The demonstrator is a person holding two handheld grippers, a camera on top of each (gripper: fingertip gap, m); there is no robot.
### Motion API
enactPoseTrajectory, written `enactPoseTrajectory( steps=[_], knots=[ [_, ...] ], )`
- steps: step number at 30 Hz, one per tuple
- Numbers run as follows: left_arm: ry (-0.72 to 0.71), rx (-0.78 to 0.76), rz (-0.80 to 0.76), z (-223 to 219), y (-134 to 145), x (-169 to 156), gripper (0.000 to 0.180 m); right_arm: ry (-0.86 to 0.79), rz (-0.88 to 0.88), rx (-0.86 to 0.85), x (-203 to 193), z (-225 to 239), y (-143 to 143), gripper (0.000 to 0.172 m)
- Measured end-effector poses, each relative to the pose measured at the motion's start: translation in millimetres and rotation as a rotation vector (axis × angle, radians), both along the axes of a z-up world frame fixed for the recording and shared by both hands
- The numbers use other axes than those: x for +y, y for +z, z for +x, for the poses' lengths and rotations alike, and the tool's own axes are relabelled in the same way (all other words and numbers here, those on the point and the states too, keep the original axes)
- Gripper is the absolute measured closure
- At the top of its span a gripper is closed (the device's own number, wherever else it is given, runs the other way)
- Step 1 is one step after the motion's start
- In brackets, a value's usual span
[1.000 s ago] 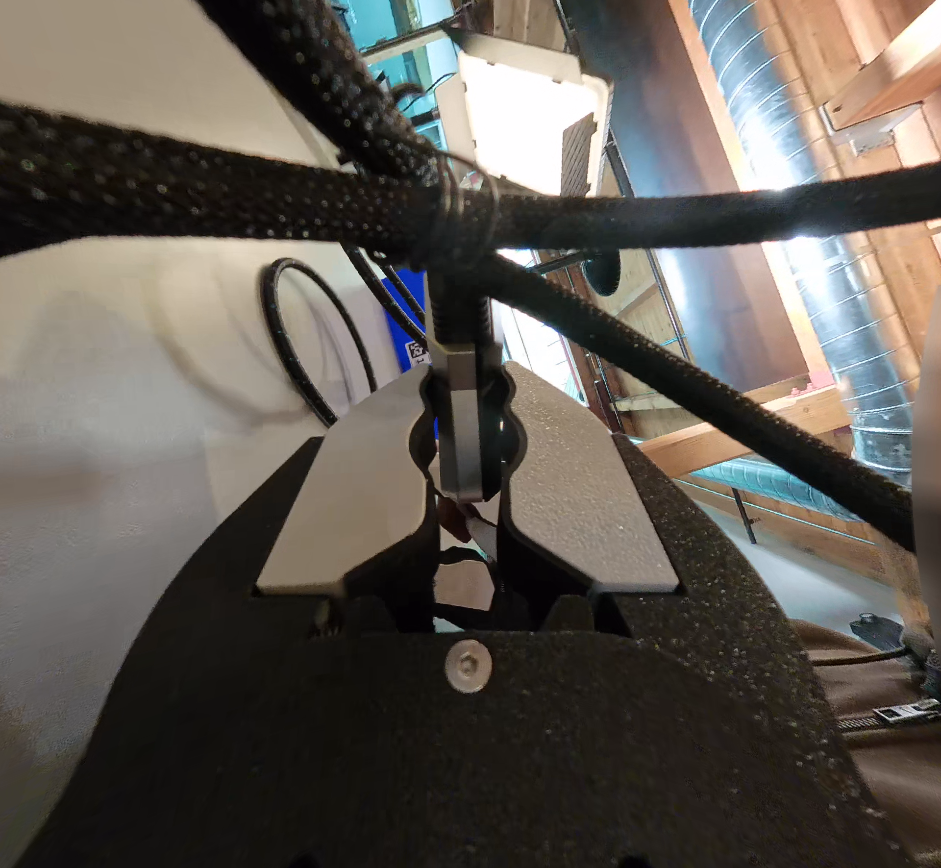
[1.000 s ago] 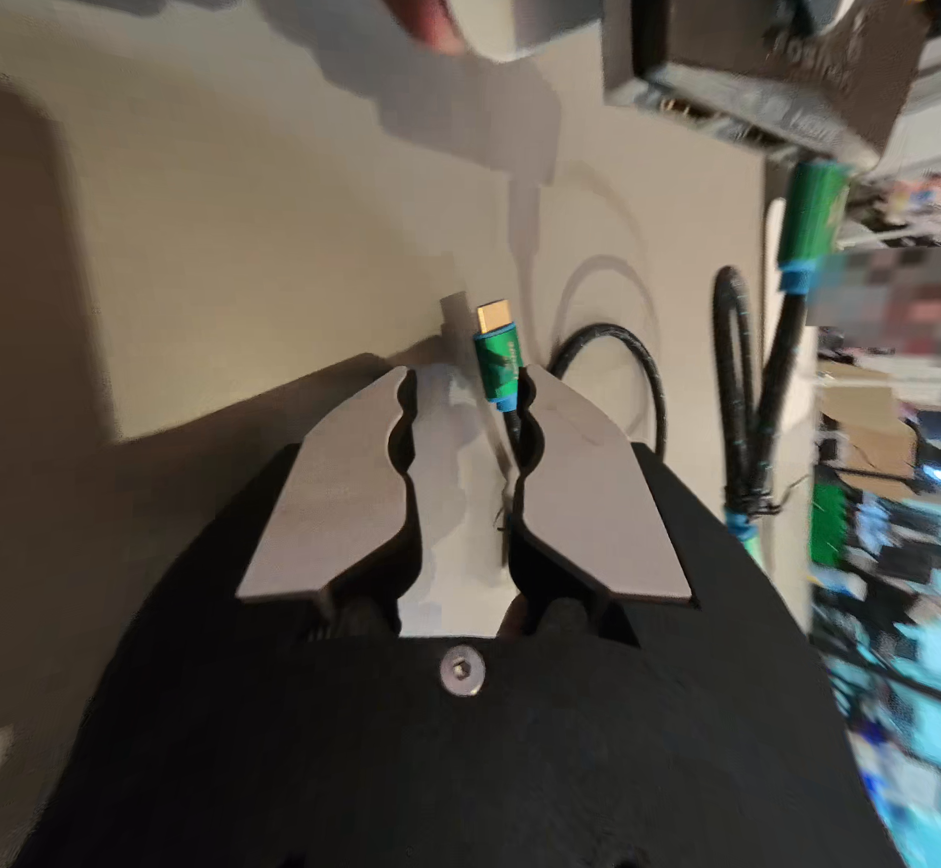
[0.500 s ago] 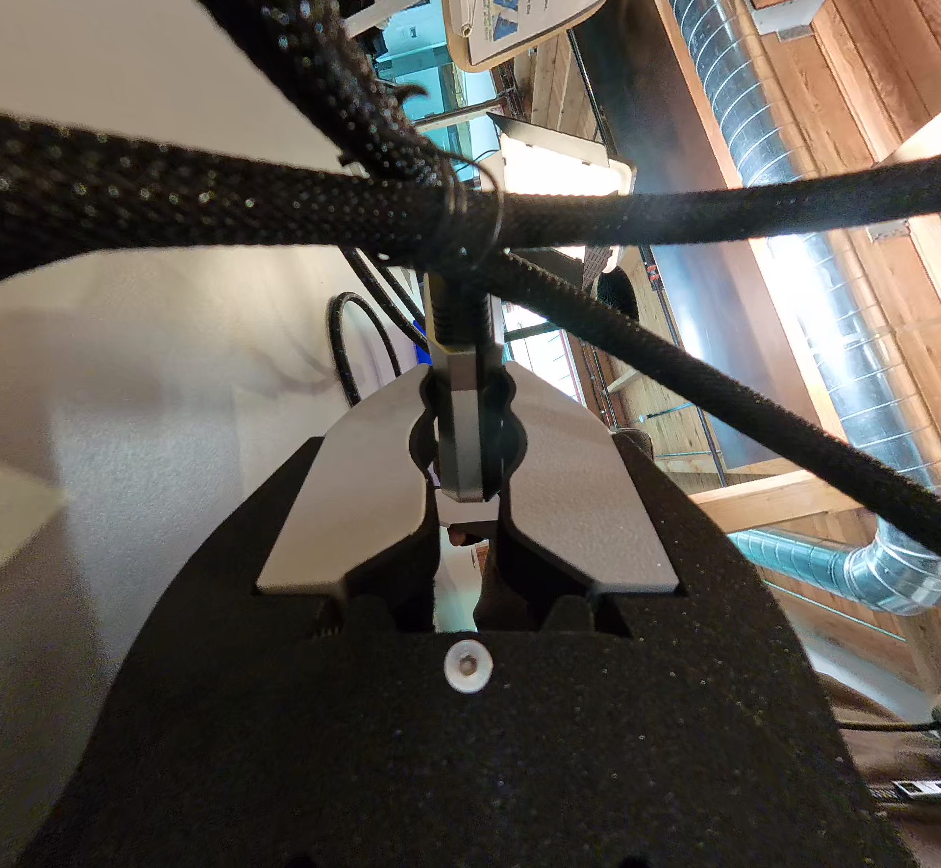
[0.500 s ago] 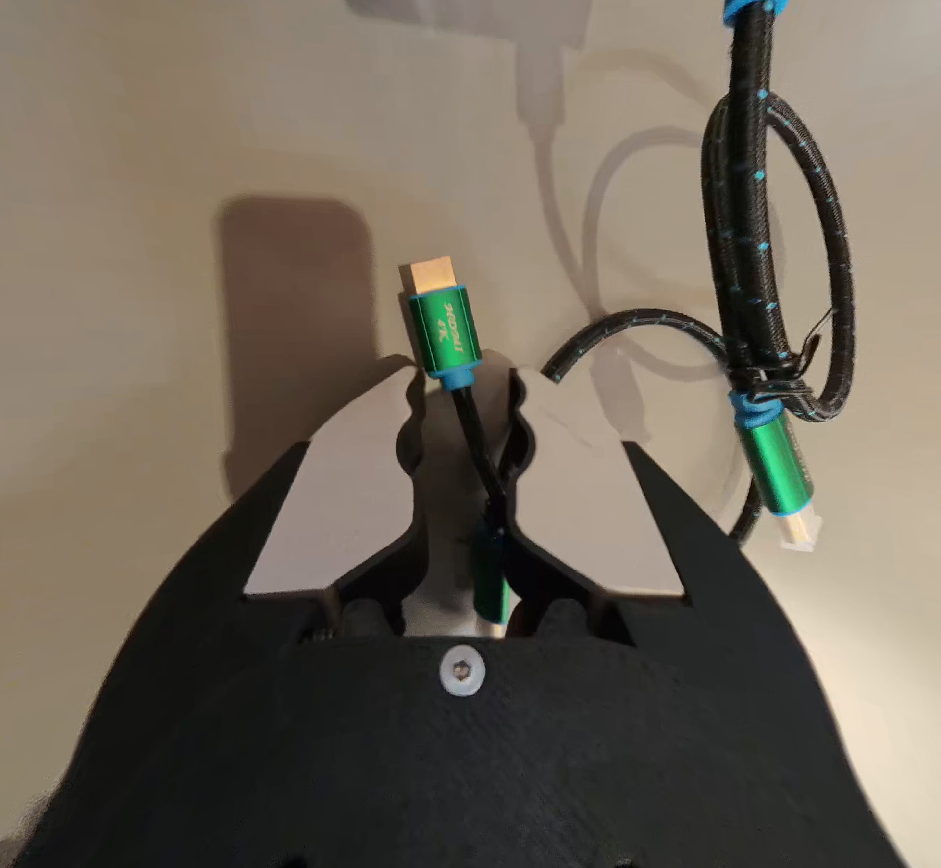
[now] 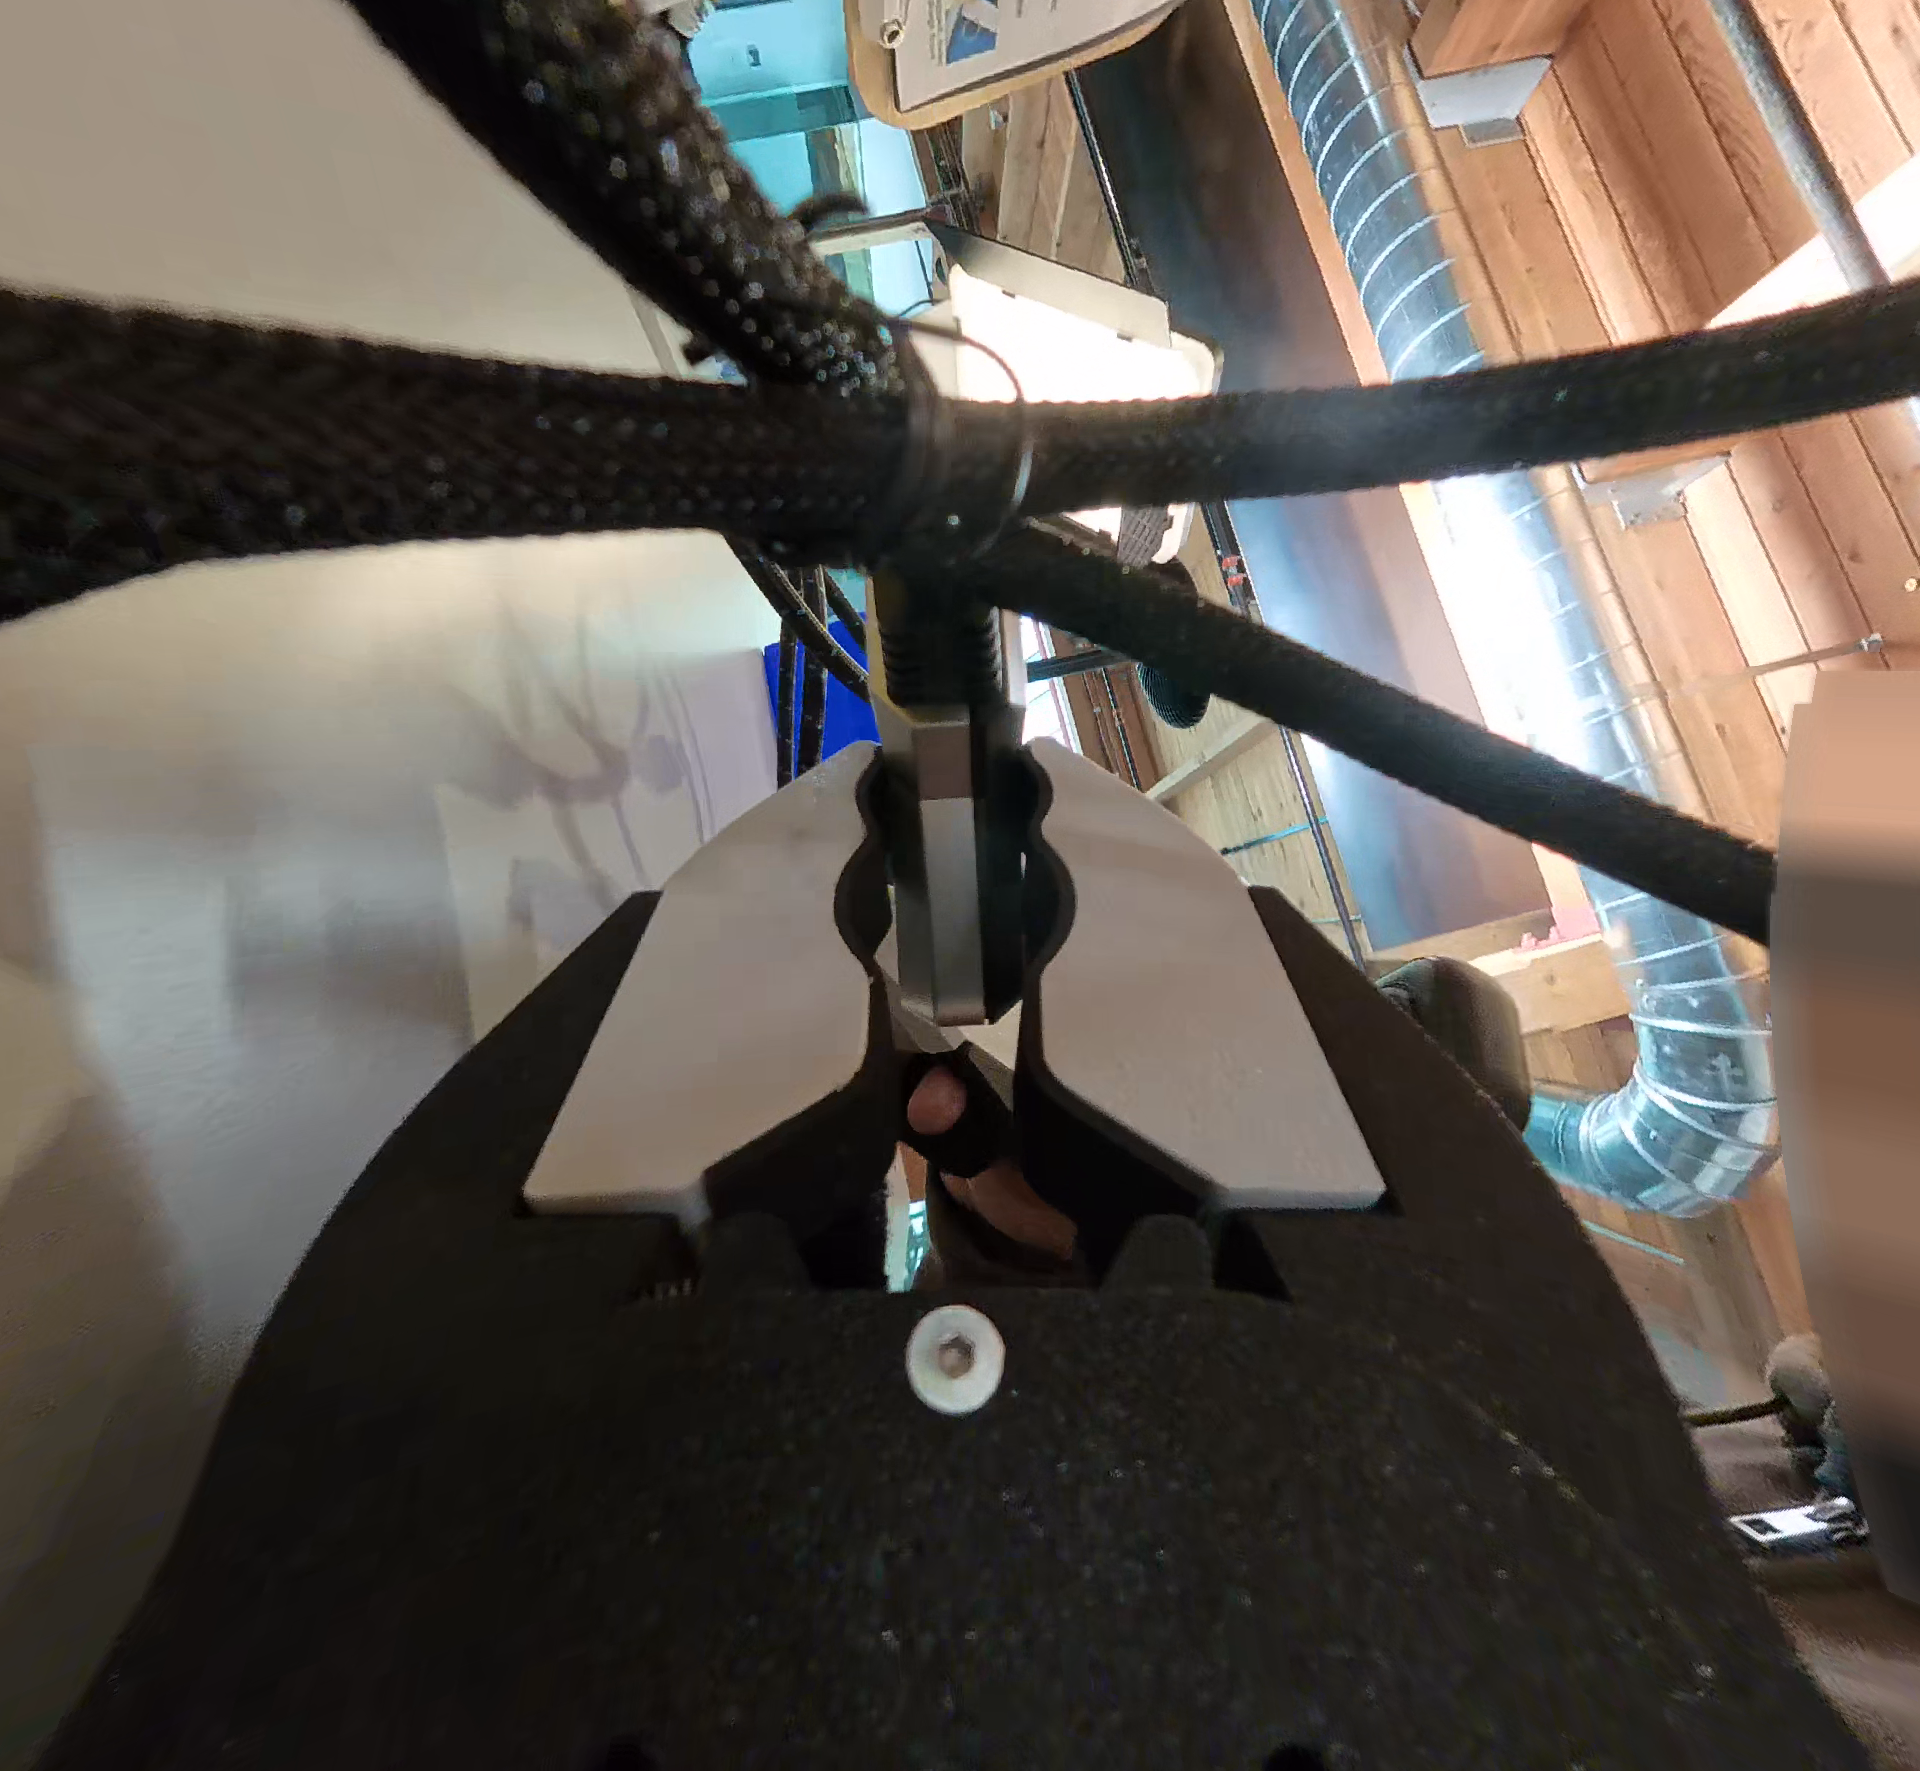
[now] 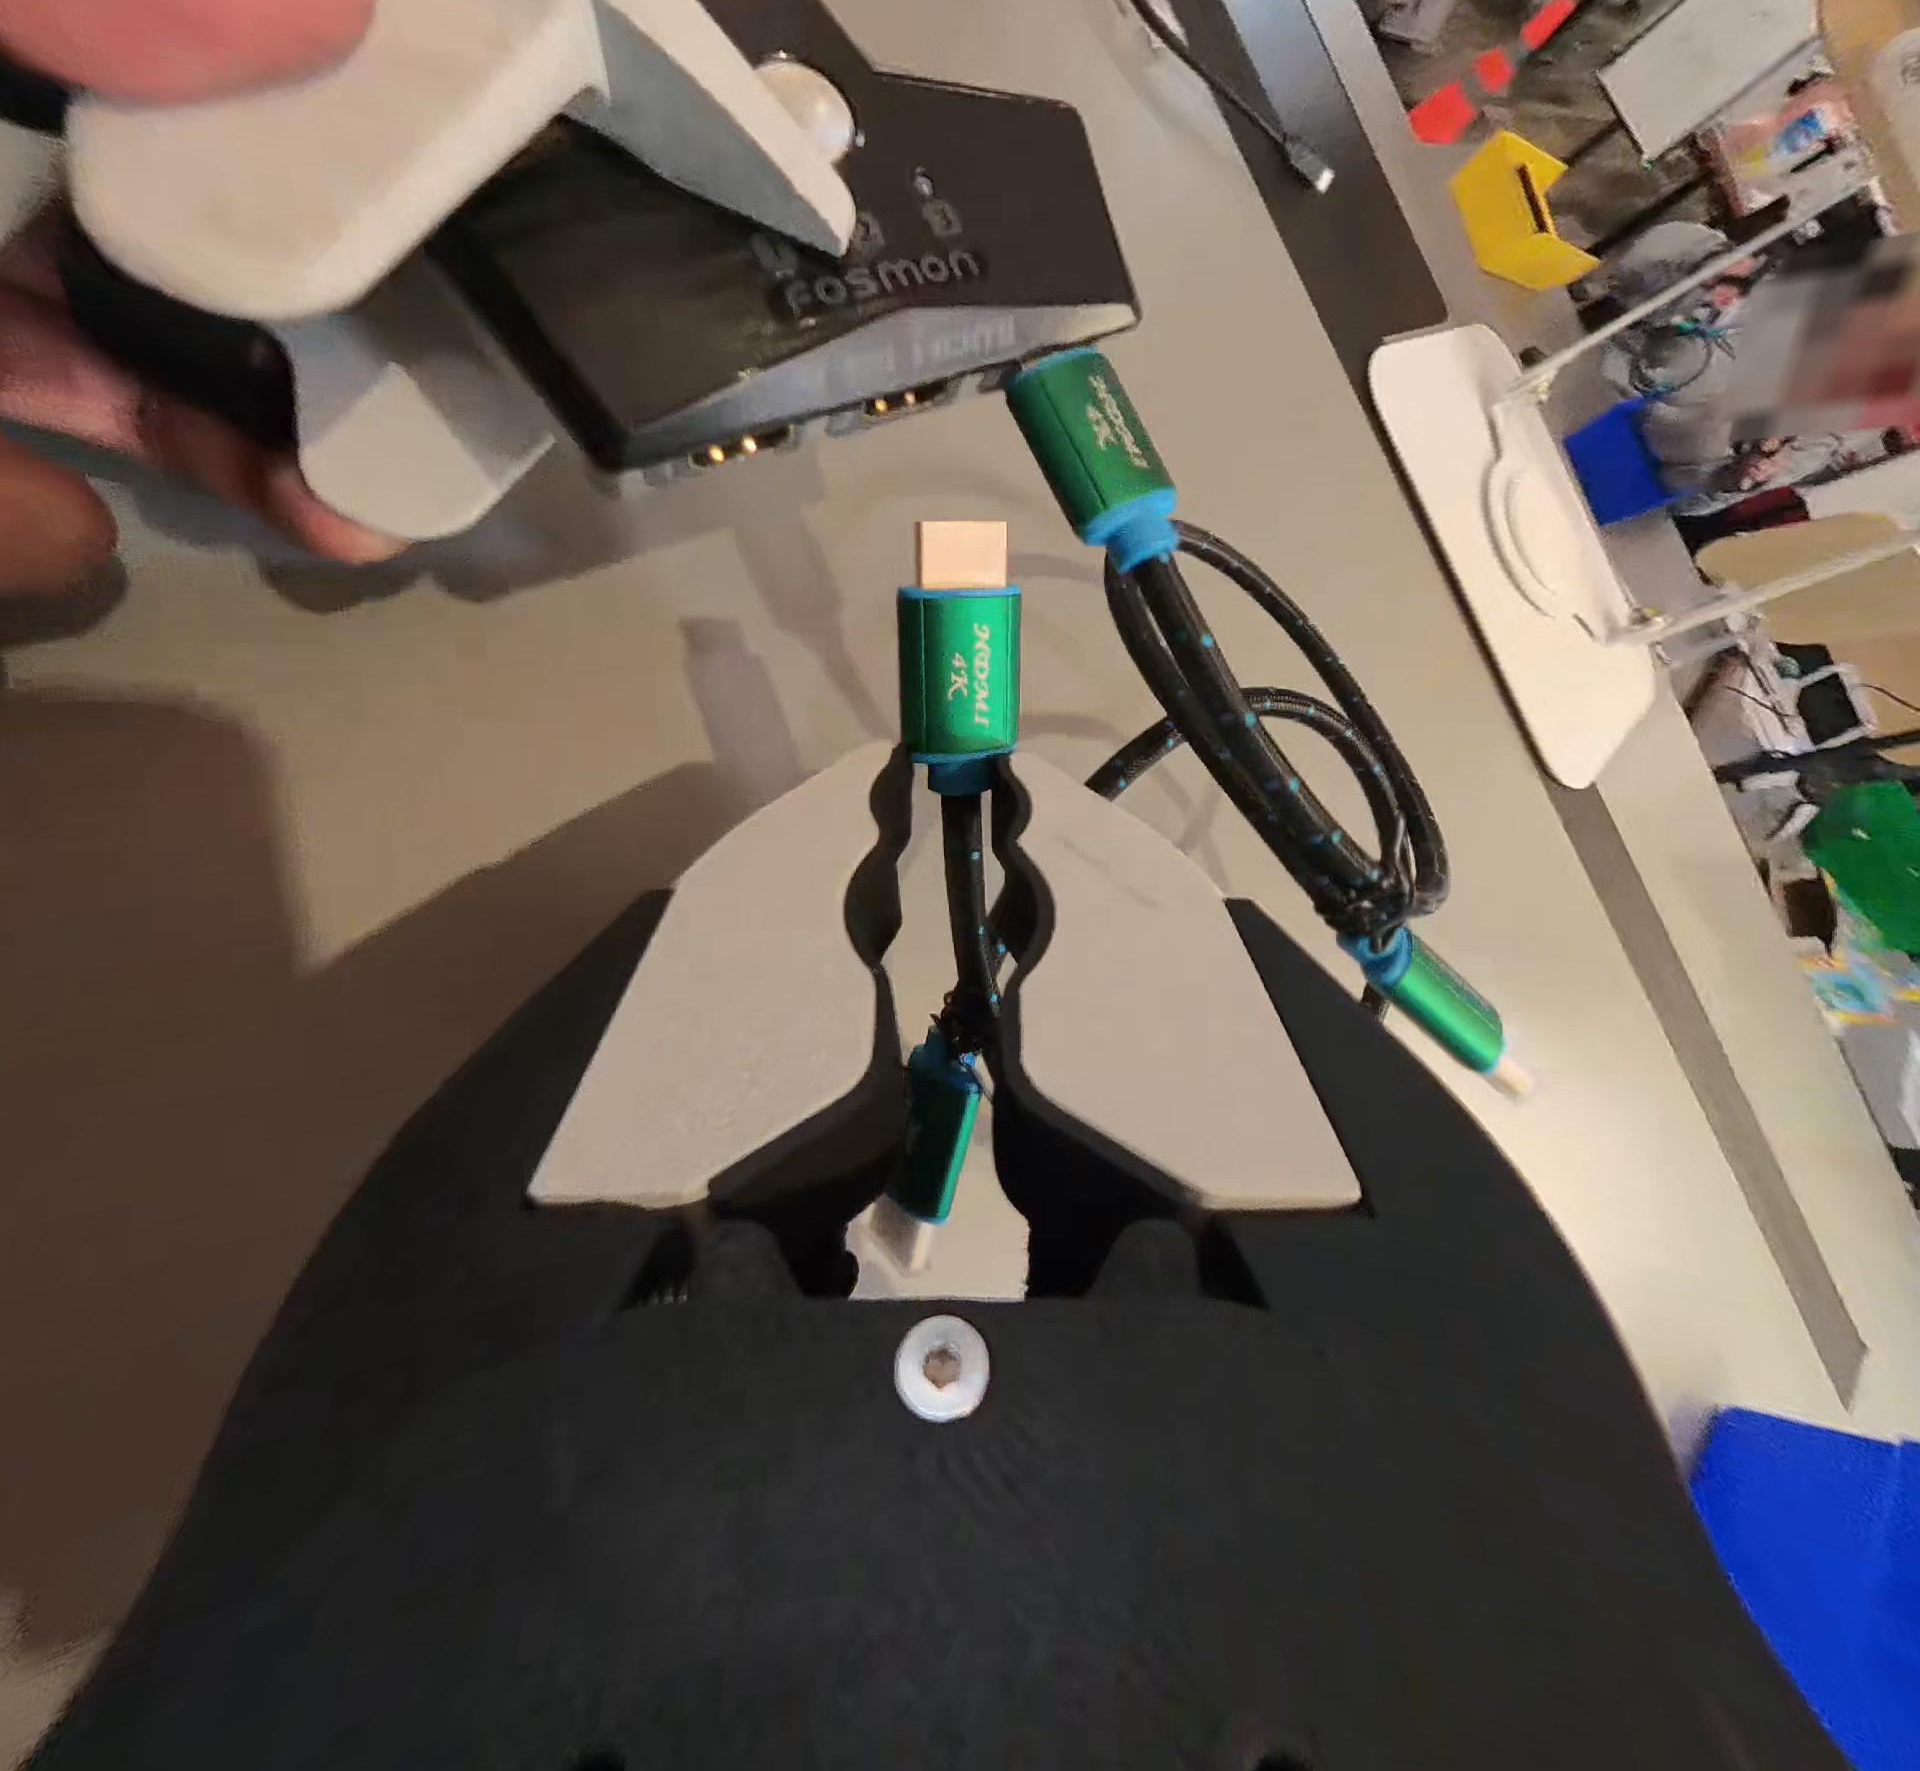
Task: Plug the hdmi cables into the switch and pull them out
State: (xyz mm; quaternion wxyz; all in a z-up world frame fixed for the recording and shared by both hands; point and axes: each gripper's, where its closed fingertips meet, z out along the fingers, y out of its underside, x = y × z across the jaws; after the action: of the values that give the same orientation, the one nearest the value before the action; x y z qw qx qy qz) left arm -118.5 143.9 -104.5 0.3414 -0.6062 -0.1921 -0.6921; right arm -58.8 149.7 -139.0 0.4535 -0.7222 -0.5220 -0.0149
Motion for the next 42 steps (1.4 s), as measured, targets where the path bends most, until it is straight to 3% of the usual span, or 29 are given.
enactPoseTrajectory(
  steps=[11, 19, 28, 35, 42],
  knots=[
    [-0.048, 0.193, 0.129, 15.6, 3.2, -2.1, 0.16, -0.021, 0.025, -0.027, -2.6, -1.7, 3.6, 0.159],
    [-0.082, 0.333, 0.2, 22.1, 4.4, -5.8, 0.16, -0.032, 0.123, -0.213, -1.2, 6.5, 4.3, 0.162],
    [-0.109, 0.541, 0.253, 19.8, 2.6, -8.9, 0.159, 0.017, 0.172, -0.31, -7.7, 2.6, 3.6, 0.162],
    [-0.243, 0.432, 0.17, 11.2, 0.9, -12.1, 0.159, 0.179, 0.24, -0.309, -17.5, -8.7, 4.1, 0.162],
    [-0.37, 0.377, 0.1, 11.3, -8.2, -21.7, 0.159, 0.224, 0.215, -0.313, -21.3, -8.4, 0.3, 0.163]
  ],
)
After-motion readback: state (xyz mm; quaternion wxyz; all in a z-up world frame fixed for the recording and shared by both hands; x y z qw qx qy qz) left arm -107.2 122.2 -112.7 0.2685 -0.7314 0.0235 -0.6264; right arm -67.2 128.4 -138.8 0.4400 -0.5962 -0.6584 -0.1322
